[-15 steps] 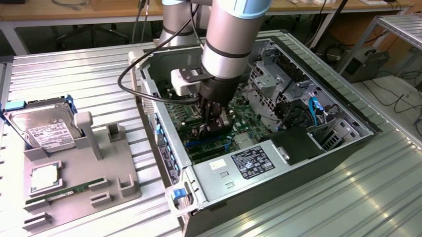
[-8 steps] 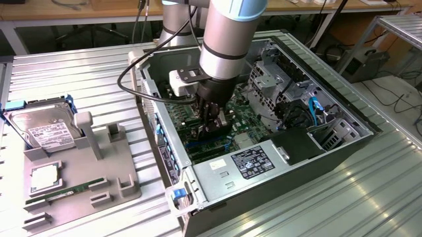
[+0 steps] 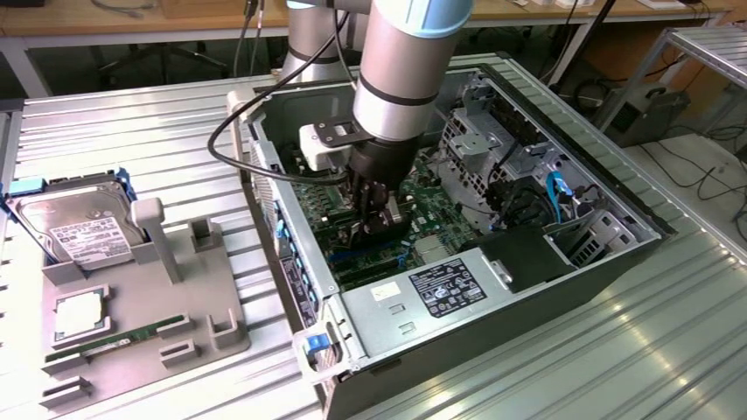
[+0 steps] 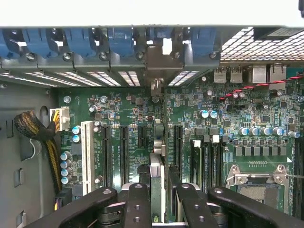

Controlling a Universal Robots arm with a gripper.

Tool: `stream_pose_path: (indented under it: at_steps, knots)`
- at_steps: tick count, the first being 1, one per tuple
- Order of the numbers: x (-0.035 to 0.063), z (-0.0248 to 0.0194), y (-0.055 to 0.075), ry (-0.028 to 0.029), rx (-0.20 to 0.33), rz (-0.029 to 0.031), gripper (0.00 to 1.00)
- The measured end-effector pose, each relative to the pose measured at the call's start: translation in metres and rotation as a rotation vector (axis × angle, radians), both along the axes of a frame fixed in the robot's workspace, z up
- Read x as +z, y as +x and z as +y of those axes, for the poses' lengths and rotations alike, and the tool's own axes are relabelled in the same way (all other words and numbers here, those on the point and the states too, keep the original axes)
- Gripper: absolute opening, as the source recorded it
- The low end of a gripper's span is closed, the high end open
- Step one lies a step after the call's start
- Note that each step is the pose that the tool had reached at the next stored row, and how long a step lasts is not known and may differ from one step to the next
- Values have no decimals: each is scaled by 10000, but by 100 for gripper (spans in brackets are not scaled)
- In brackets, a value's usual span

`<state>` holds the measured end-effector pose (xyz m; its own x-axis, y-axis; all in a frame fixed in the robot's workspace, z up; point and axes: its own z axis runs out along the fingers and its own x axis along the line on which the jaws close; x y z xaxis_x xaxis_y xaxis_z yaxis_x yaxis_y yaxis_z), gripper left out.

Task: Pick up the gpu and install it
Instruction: 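Insert the gpu into the slot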

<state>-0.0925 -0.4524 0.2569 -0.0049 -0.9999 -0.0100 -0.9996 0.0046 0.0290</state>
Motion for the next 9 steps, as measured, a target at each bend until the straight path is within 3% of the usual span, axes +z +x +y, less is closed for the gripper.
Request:
stream_pose_path:
  at_steps: [3,4,9]
  knots:
    - [-4,1,0,9,-1,-4,27]
    - [0,0,0,0,-1,0,34]
    - [41,0,0,3,-1,0,34]
